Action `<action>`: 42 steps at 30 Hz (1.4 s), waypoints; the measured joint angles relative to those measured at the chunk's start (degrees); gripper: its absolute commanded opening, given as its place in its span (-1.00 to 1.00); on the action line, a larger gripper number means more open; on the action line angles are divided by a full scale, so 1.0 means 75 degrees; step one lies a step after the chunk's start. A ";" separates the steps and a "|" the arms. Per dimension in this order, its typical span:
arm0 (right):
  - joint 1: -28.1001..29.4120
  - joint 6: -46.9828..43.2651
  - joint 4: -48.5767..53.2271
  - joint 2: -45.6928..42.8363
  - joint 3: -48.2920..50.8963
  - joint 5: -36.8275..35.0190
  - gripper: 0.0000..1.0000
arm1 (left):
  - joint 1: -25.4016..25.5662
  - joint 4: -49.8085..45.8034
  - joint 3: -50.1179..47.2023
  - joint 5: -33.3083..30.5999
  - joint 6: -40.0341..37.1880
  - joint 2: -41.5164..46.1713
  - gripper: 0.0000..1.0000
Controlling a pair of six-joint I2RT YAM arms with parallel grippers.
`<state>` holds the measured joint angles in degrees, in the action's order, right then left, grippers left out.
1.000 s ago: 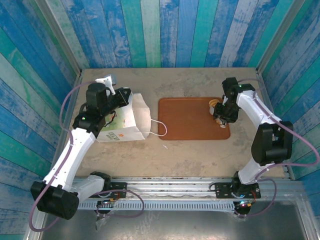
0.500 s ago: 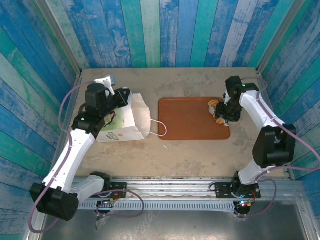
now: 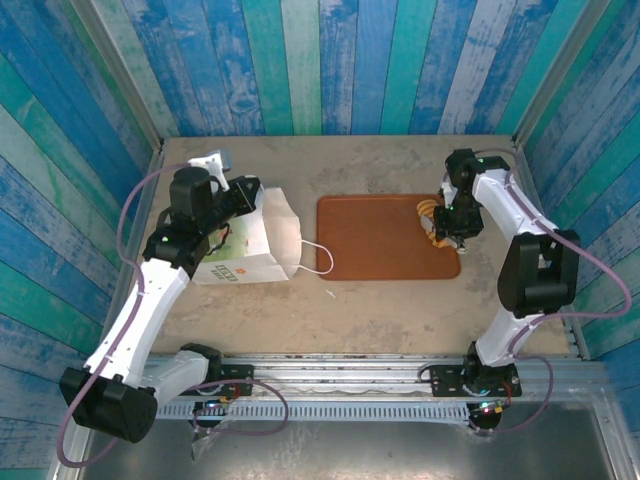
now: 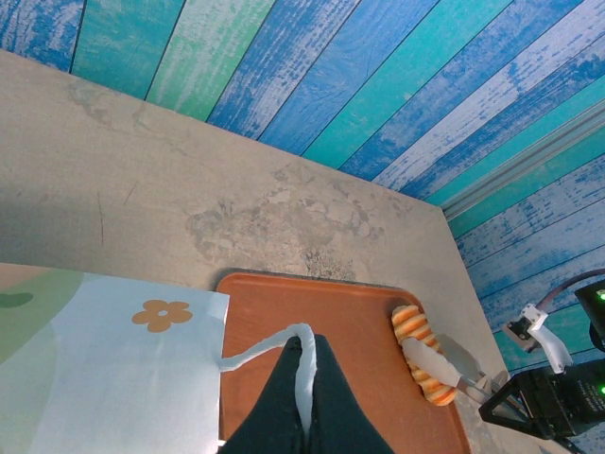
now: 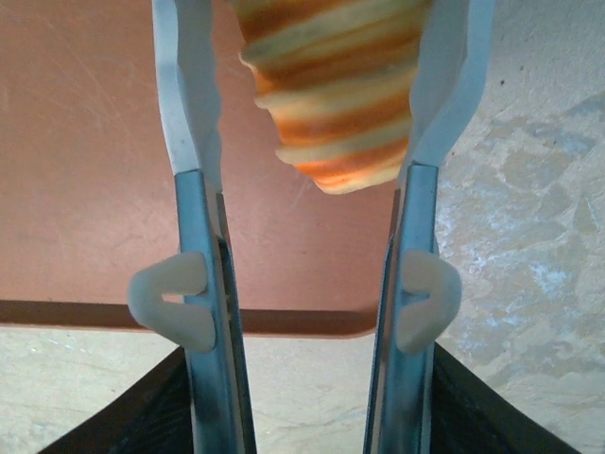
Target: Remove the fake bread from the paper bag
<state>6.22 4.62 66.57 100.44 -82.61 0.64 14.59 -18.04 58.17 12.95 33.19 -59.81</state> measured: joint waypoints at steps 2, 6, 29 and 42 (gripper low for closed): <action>-0.0003 0.0050 0.0009 -0.0023 0.0000 0.0000 -0.05 | 0.0000 0.0000 0.0000 0.0000 0.0000 0.0000 -0.99; -0.0003 0.0533 -0.0012 -0.0099 0.0000 0.0152 -0.08 | 0.0000 0.0003 0.0000 0.0003 0.0000 0.0000 -0.99; 0.0003 0.1658 -0.0370 -0.0393 0.0262 0.0341 0.18 | 0.0000 0.0003 -0.0003 0.0000 -0.0020 0.0000 -0.99; 0.0003 0.0921 -0.1271 -0.2955 0.0909 0.0466 0.12 | 0.0000 -0.0175 -0.0003 -0.0038 -0.0140 0.0032 -1.00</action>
<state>6.24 11.53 57.04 78.28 -75.79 4.14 14.59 -19.35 58.15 12.67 32.14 -59.57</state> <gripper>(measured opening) 0.573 0.045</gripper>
